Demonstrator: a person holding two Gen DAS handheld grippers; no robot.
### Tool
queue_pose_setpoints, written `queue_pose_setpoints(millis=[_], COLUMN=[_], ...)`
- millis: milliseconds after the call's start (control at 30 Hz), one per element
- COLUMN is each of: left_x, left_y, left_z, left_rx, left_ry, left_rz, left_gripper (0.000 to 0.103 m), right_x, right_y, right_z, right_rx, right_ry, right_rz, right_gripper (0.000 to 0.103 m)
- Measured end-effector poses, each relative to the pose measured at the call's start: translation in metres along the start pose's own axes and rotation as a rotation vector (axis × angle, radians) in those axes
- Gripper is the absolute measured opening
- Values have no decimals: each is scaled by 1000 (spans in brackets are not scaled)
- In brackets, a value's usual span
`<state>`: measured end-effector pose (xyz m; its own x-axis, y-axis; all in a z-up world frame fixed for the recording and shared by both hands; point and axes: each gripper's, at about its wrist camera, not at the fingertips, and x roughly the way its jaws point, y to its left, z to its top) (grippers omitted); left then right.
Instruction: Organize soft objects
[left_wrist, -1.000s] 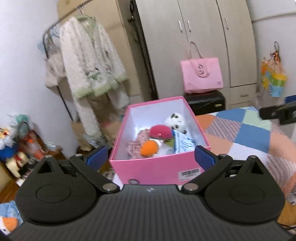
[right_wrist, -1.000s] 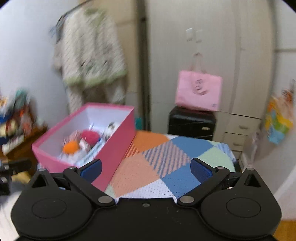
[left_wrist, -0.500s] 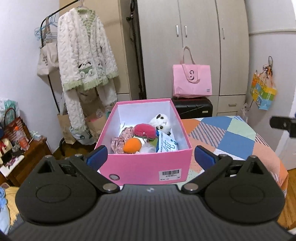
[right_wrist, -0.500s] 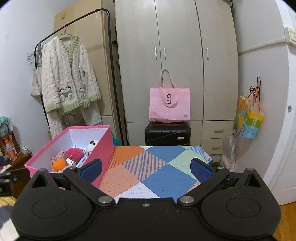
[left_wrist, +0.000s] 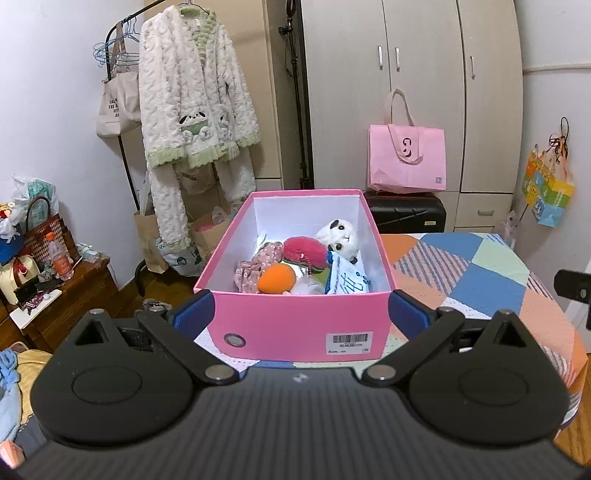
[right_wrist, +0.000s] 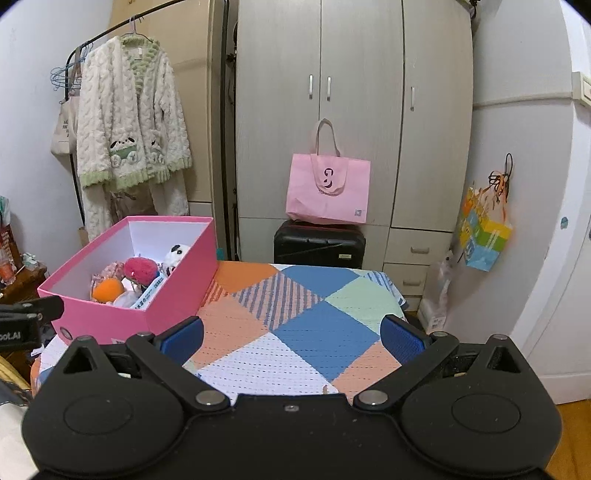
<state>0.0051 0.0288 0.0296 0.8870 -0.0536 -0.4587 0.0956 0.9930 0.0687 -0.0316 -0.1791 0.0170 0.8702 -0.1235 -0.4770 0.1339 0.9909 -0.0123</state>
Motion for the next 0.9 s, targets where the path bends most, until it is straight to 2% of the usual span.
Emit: queue_pose_setpoints(millis=[333, 667, 900], left_x=[-2, -7, -5], left_y=[-10, -13, -9], left_z=[-6, -10, -10], left_rx=[27, 31, -3], left_ry=[-4, -33, -42], left_rz=[-34, -12, -7], left_gripper=[102, 102, 102], right_x=[-5, -7, -10], right_y=[-2, -5, -4], right_z=[-6, -9, -14], right_rx=[-29, -37, -59], right_ry=[-29, -47, -66], right_rz=[-11, -47, -63], right_gripper=[103, 103, 103])
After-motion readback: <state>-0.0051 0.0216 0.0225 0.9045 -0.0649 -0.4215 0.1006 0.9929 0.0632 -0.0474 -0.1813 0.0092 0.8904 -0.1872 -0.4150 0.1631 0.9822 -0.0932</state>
